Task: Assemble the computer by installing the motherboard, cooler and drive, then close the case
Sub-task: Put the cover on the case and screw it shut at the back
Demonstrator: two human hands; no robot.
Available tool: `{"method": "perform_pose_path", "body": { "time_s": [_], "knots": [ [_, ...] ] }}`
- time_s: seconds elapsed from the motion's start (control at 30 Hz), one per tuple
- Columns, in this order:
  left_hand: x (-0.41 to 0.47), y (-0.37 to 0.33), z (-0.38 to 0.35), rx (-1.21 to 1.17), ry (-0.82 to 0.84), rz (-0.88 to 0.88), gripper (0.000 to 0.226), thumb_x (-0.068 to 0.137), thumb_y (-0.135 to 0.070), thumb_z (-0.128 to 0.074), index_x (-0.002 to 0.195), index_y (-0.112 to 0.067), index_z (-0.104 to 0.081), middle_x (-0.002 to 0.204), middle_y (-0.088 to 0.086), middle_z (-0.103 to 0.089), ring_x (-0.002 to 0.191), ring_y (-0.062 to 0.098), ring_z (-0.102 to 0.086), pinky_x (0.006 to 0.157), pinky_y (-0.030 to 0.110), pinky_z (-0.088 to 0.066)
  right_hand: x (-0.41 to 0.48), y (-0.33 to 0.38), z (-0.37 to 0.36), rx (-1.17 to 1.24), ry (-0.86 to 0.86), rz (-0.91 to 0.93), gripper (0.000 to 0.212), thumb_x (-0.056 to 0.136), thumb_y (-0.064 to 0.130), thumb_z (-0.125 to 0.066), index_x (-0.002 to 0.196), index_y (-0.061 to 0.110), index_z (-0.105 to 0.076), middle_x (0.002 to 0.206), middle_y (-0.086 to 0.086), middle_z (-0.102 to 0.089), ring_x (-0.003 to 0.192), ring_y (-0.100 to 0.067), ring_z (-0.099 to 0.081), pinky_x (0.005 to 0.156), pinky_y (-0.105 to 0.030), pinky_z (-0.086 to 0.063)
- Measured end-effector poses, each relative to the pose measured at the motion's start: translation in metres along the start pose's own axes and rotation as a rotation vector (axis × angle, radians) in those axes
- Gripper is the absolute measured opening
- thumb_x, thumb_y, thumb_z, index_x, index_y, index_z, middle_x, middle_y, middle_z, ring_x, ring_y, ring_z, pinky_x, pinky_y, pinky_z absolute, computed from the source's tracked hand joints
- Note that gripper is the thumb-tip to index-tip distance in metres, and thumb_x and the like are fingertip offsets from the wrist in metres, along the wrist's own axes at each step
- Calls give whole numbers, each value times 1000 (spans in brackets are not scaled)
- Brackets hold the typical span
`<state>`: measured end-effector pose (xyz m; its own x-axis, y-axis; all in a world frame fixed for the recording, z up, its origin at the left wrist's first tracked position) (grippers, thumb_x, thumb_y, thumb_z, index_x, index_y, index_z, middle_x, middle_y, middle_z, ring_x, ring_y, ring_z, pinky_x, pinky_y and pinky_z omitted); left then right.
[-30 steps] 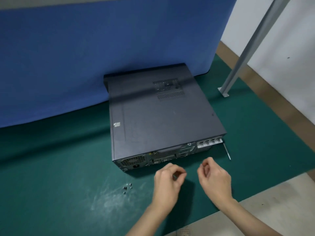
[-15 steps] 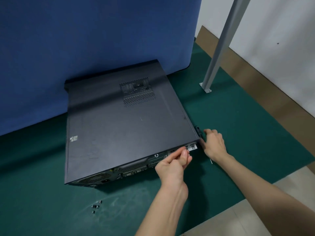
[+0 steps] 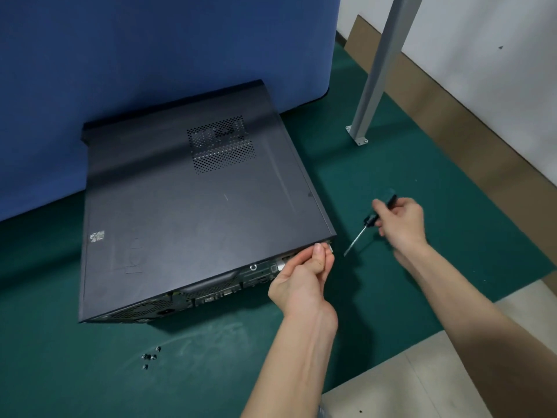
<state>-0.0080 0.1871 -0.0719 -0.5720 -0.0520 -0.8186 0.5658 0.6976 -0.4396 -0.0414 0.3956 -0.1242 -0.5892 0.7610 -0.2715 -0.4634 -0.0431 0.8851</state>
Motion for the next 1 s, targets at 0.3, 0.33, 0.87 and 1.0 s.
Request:
{"method": "perform_pose_path", "body": {
  "time_s": [0.3, 0.33, 0.87, 1.0],
  "knots": [
    [-8, 2, -5, -40, -68, 3, 12, 71, 18, -70, 71, 8, -65, 55, 12, -66, 54, 19, -67, 55, 22, -57, -63, 16, 58, 552, -23, -188, 11, 95, 14, -58, 89, 7, -51, 64, -9, -55, 51, -14, -48, 45, -26, -34],
    [-8, 2, -5, -52, -77, 17, 11, 70, 18, -70, 71, 8, -65, 55, 13, -66, 55, 20, -67, 57, 23, -58, -72, 17, 61, 606, 6, -208, 10, 94, 12, -58, 88, 6, -52, 64, -11, -57, 52, -16, -51, 45, -26, -38],
    [-6, 7, -6, -77, 40, 144, 7, 83, 9, -63, 88, 4, -63, 74, 9, -62, 67, 13, -61, 64, 19, -56, -143, 7, 43, 901, 518, -403, 32, 71, -5, -63, 103, -3, -56, 89, -21, -71, 84, -26, -72, 69, -26, -57],
    [-4, 10, -2, -67, 37, 161, 8, 83, 7, -63, 91, 4, -64, 75, 8, -62, 70, 13, -61, 70, 21, -56, -148, 6, 26, 733, 606, -352, 28, 72, 0, -65, 100, -3, -68, 77, -11, -62, 69, -18, -60, 63, -28, -51]
  ]
}}
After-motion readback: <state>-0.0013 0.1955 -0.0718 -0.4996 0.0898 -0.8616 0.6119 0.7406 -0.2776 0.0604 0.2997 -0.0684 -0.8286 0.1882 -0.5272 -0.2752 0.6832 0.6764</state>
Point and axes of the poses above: each hand's wrist, its own x-axis towards the middle knuckle, its own z-axis out of the back of the hand, y = z × x, the point moved 4 cm from there along x, towards the middle knuckle
